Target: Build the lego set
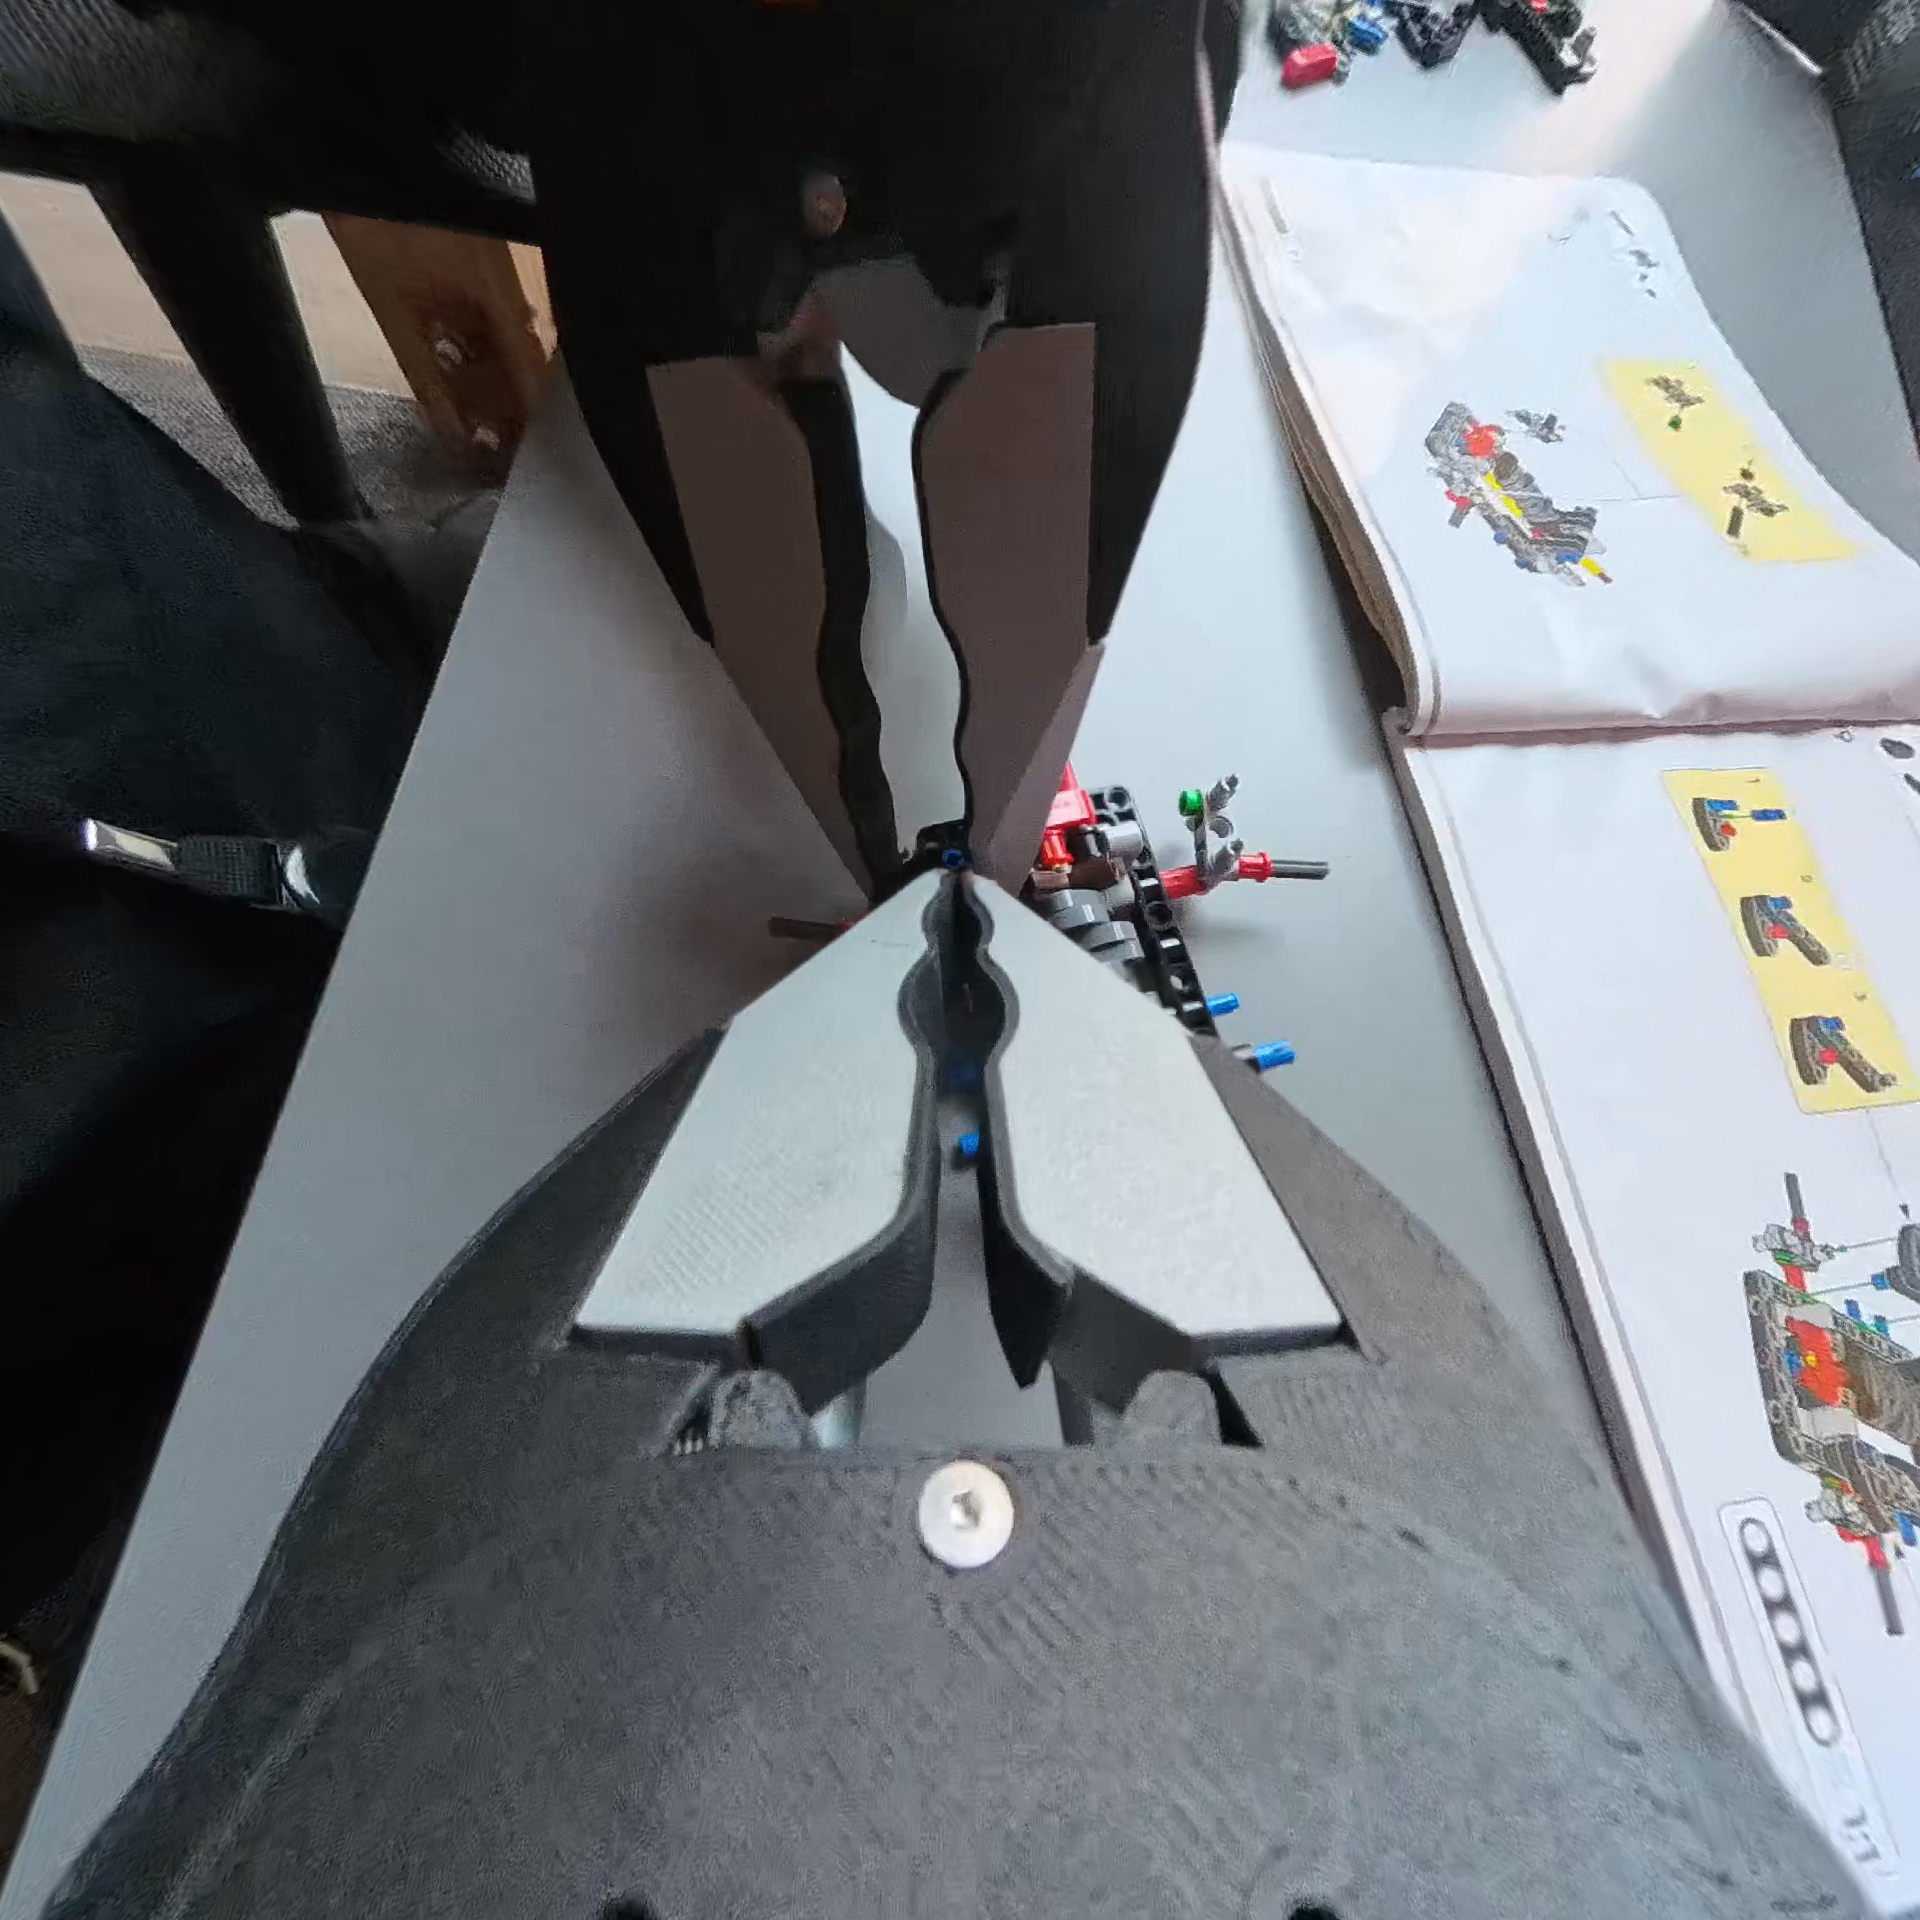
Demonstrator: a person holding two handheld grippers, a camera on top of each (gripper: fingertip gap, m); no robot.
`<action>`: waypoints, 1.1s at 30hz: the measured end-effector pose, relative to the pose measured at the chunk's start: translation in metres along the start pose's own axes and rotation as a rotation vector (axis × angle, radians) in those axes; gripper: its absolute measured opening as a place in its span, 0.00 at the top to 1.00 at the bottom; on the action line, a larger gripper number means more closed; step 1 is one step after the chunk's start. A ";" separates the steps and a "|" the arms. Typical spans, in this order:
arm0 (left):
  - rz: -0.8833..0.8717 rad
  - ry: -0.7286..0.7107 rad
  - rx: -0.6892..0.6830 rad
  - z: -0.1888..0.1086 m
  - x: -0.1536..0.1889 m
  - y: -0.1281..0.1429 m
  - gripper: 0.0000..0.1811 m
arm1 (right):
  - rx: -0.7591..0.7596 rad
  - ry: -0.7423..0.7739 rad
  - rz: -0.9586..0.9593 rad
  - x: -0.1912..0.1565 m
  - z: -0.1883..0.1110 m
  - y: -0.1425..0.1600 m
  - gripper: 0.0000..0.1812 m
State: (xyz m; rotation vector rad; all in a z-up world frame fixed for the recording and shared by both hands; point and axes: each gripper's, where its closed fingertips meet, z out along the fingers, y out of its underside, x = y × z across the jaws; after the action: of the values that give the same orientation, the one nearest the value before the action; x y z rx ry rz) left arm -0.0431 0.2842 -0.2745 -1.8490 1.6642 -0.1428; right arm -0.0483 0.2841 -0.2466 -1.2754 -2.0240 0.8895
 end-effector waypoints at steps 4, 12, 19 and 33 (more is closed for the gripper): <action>-0.002 -0.010 0.006 0.001 -0.001 -0.002 0.91 | 0.063 0.032 0.030 0.009 -0.004 -0.002 1.00; -0.022 -0.039 0.019 0.002 -0.003 -0.004 0.90 | 0.172 0.023 0.184 0.021 -0.009 -0.008 1.00; -0.057 -0.040 0.022 0.003 -0.003 -0.005 0.90 | 0.378 -0.142 0.653 0.043 -0.027 -0.024 0.71; -0.113 0.001 0.018 0.004 -0.002 -0.006 0.90 | 0.168 -0.139 0.429 0.016 -0.021 -0.001 0.89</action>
State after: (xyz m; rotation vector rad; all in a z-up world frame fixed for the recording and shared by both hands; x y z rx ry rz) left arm -0.0367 0.2876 -0.2738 -1.9300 1.5539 -0.2059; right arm -0.0393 0.3031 -0.2309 -1.6181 -1.7556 1.3475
